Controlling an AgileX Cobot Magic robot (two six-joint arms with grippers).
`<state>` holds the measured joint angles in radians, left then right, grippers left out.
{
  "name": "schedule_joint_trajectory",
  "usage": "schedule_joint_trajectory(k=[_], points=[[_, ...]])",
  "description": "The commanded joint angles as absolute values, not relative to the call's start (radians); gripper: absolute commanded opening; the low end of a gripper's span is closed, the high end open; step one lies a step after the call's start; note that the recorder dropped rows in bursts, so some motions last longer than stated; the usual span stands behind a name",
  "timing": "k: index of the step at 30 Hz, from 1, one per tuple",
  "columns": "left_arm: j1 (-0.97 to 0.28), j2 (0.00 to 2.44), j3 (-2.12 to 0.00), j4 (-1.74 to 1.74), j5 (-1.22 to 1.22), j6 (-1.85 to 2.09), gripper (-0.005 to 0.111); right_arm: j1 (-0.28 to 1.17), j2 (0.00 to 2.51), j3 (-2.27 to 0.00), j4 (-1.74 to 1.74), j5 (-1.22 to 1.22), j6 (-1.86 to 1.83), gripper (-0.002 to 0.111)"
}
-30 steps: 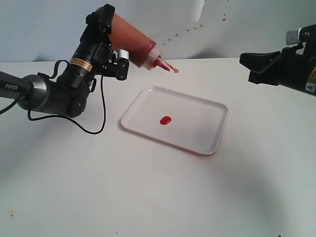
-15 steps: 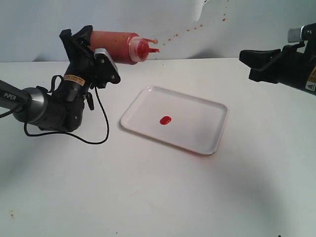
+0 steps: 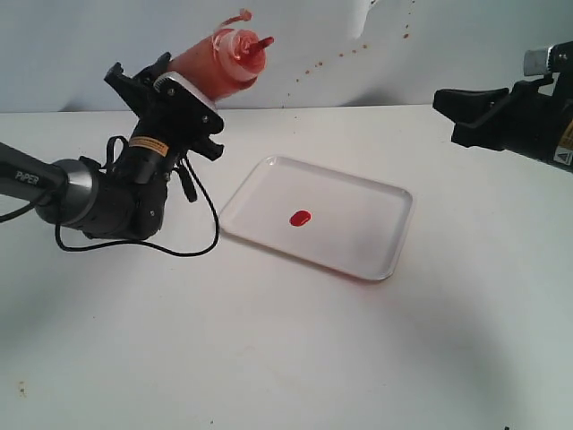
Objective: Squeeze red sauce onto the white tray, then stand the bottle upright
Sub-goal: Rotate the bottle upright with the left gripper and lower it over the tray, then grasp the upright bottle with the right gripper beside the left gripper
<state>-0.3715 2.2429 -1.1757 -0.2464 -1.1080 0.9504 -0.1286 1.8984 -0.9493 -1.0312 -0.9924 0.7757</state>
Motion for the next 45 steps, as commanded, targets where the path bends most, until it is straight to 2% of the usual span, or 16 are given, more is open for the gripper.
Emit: schedule_joint_trajectory(k=[1,6,9,10,13,16,19,24,26,30,32,33,45], points=[[-0.376,2.135,-1.164,-0.175,-0.98,0.683,0.0,-0.129,1.892,-0.945,-1.028,-1.004,0.774,0.0],[-0.371,2.041,-1.093,0.019,-0.842,0.554,0.0,-0.129,1.892,-0.945,-1.026,-1.013,0.774,0.0],[-0.371,1.993,-1.032,0.044,-0.785,0.317,0.0,-0.129,1.892,-0.945,-1.024,-1.032,0.774,0.0],[-0.365,1.973,-0.988,0.059,-0.813,0.155,0.0,-0.127,1.892,-0.945,-1.024,-1.035,0.777,0.0],[-0.341,1.942,-0.922,0.272,-0.916,0.0,0.0,-0.123,1.892,-0.945,-1.024,-1.035,0.778,0.0],[-0.329,1.932,-0.92,0.478,-1.005,-0.349,0.0,-0.087,1.892,-0.945,-0.968,-1.035,0.781,0.0],[-0.329,1.932,-0.932,0.614,-1.061,-0.522,0.0,-0.05,1.892,-0.945,-0.931,-1.029,0.781,0.0],[-0.329,1.932,-1.06,1.068,-0.94,-0.905,0.0,-0.035,1.892,-0.945,-0.948,-1.033,0.766,0.002],[-0.329,1.932,-1.122,1.278,-0.923,-1.056,0.0,-0.031,1.892,-0.945,-0.987,-1.055,0.766,0.019],[-0.329,1.932,-1.145,1.371,-0.925,-1.111,0.0,-0.015,1.892,-0.945,-1.015,-1.106,0.761,0.078],[-0.329,1.933,-1.145,1.371,-0.925,-1.111,0.0,-0.002,1.892,-0.945,-1.024,-1.111,0.747,0.102],[-0.329,1.937,-1.145,1.371,-0.925,-1.111,0.0,0.004,1.892,-0.945,-1.038,-1.113,0.735,0.105],[-0.329,1.982,-1.145,1.334,-0.941,-1.042,0.0,0.072,1.892,-0.945,-1.155,-1.221,0.702,0.105]])
